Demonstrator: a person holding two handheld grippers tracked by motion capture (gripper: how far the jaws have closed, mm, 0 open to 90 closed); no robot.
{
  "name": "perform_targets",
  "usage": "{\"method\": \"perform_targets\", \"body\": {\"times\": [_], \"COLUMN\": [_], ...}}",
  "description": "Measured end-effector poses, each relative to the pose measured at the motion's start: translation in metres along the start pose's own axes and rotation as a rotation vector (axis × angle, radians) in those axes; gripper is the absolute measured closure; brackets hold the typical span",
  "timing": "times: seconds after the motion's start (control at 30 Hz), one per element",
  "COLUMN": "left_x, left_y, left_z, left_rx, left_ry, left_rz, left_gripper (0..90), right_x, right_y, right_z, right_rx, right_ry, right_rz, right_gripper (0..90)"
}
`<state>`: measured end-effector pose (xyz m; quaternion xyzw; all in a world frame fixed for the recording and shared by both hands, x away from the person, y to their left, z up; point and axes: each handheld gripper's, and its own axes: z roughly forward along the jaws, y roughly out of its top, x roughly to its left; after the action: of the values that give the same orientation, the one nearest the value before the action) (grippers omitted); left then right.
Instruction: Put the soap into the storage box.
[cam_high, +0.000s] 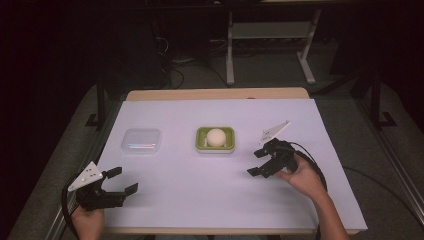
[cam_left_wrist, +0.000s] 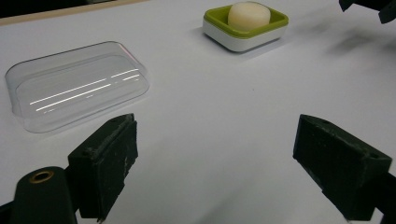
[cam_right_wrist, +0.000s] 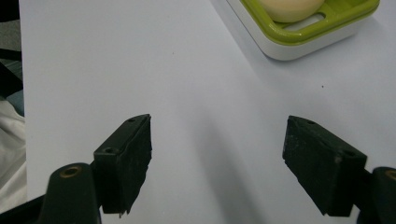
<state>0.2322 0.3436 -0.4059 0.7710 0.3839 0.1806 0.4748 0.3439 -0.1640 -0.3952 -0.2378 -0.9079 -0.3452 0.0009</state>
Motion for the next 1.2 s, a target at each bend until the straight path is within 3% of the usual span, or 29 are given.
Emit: {"method": "perform_targets", "body": {"times": [0.53,1.2], "left_x": [0.000,-0.001], "left_y": [0.000,0.000], "left_z": [0.000,0.004], "left_rx": [0.003,0.021], "left_ry": [-0.001,-0.026], "left_rz": [0.004,0.012], "left_gripper": [13.2,13.2], "right_x": [0.005,0.012], "right_y": [-0.026,-0.059], "right_z": [-0.005,-0.014], "right_rx": [-0.003,-0.015], "right_ry": [0.003,-0.028], "right_rz": [0.035,0.069], "right_gripper": [23.4,23.4]}}
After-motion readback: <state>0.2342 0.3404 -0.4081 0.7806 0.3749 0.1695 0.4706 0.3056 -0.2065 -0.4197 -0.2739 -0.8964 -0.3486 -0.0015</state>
